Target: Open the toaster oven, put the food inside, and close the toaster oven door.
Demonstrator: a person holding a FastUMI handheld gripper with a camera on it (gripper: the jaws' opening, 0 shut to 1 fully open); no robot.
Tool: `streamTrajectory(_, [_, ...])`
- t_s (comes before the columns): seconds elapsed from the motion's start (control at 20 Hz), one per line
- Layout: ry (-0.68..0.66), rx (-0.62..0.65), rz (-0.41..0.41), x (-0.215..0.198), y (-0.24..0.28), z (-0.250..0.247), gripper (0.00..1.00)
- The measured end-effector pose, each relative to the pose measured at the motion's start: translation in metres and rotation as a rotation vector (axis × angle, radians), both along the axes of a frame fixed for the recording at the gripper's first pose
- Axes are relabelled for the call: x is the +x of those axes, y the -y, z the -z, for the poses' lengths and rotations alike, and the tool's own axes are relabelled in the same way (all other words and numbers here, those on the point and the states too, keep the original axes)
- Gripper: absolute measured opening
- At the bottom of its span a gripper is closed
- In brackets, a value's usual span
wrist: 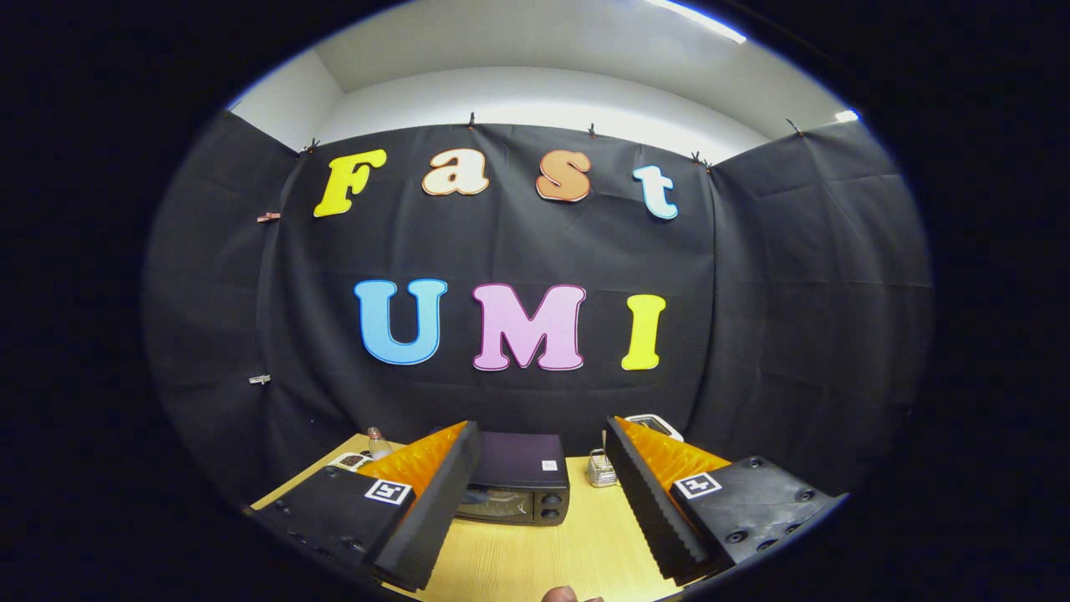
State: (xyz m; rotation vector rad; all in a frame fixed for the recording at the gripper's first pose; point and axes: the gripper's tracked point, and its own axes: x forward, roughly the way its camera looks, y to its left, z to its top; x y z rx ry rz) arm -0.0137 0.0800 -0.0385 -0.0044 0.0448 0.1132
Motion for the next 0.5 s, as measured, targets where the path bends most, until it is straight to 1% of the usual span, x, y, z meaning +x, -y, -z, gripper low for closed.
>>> streamTrajectory(0.25, [-0.008,0.014,0.002,-0.016,0.007,0.002,0.98])
streamTrajectory(0.5, [-0.005,0.023,0.008,-0.021,0.011,-0.002,0.98])
